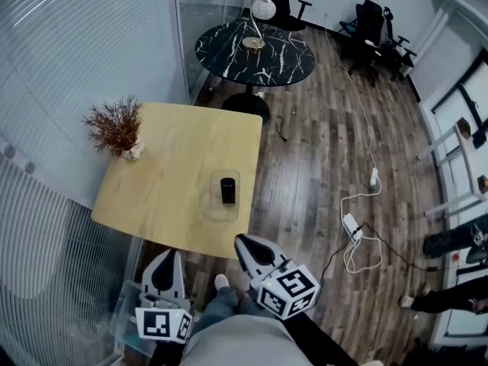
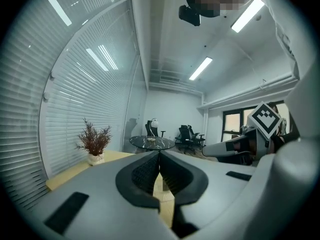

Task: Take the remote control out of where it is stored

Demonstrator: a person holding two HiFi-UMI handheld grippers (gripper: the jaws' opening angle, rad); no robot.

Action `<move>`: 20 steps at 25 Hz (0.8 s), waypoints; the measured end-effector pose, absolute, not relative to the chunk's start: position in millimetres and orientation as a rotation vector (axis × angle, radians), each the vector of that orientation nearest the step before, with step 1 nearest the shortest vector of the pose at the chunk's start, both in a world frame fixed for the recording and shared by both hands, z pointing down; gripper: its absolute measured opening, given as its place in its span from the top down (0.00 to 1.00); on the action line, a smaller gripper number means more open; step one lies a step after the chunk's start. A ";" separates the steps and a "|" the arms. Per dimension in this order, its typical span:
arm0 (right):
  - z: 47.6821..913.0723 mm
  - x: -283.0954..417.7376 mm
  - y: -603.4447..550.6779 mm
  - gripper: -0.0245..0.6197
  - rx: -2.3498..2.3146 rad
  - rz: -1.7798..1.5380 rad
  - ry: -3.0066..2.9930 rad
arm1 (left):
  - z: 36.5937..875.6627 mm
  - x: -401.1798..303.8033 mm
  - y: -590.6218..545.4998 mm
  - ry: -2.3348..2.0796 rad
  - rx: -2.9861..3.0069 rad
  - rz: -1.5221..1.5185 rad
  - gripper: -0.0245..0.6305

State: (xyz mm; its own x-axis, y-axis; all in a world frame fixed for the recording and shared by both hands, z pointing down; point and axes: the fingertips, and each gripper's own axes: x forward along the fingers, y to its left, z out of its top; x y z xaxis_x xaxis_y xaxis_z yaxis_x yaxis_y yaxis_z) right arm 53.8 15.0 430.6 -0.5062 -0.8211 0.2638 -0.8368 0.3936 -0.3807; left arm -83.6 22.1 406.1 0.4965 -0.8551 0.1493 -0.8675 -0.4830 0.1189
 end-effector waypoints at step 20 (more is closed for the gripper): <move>427.6 73.2 -6.4 0.96 1.586 0.713 -2.574 | 406.7 -75.1 1.7 -1.474 2.562 0.082 0.95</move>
